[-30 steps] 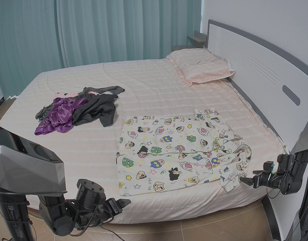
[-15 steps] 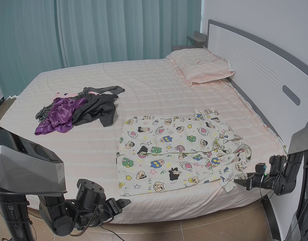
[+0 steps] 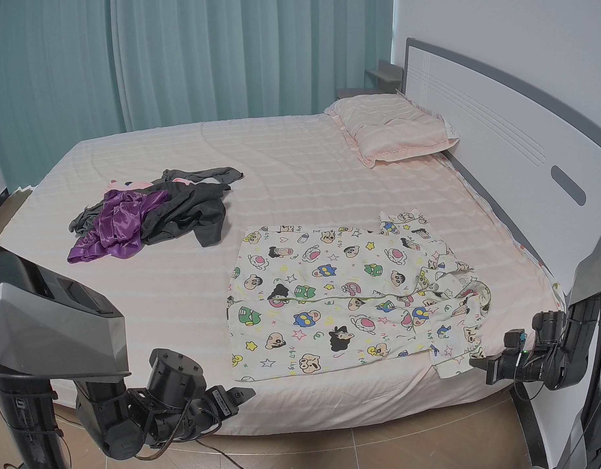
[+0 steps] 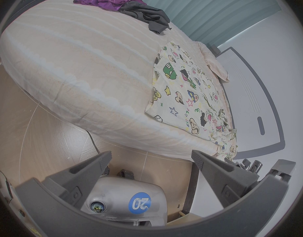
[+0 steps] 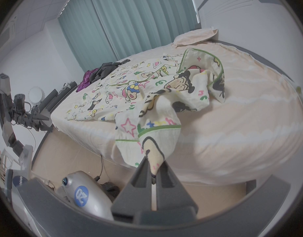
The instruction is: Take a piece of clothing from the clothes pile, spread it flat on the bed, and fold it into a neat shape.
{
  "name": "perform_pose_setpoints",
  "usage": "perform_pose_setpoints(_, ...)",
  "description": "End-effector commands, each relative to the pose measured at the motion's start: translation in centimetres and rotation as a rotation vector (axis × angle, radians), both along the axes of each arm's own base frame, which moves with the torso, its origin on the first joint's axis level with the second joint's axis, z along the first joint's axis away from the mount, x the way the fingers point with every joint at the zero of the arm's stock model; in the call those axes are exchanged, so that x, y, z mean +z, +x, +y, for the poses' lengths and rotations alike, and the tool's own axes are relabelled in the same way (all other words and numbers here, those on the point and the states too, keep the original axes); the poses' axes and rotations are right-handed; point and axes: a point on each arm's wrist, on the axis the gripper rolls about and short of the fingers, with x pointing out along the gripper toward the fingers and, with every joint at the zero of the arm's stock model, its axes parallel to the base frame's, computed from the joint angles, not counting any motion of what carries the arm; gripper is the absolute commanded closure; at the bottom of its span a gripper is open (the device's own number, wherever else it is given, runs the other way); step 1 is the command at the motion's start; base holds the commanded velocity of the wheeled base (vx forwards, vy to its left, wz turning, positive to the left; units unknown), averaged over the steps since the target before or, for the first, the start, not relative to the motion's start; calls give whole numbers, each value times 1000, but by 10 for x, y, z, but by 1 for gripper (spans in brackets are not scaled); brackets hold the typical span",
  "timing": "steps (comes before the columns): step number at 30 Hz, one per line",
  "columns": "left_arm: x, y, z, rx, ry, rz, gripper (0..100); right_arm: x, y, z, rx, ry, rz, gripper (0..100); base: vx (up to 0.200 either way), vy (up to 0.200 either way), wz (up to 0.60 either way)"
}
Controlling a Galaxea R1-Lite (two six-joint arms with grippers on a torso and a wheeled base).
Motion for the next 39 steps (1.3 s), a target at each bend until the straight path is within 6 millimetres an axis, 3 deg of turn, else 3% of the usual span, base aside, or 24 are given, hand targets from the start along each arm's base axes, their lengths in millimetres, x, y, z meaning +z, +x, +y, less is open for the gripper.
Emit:
perform_pose_setpoints(1, 0, 0, 1, 2, -2, -2, 0, 6, -18, 5, -32, 47, 56, 100, 0, 0, 0)
perform_pose_setpoints(5, 0, 0, 1, 2, -1, -1, 0, 13, -39, 15, -65, 112, 88, 100, 0, 0, 0)
perform_pose_setpoints(12, 0, 1, 3, 14, -1, -3, 0, 12, -58, 26, -99, 193, 179, 100, 0, 0, 0)
perform_pose_setpoints(20, 3, 8, 9, 81, 15, -34, 0, 20, -56, 26, -113, 217, 159, 100, 0, 0, 0)
perform_pose_setpoints(27, -9, 11, 7, 46, 68, -22, 0, 19, -56, 27, -113, 226, 168, 100, 0, 0, 0)
perform_pose_setpoints(39, -25, 53, -11, -3, 177, -86, 0, 23, -55, 37, -103, 248, 175, 100, 0, 0, 0)
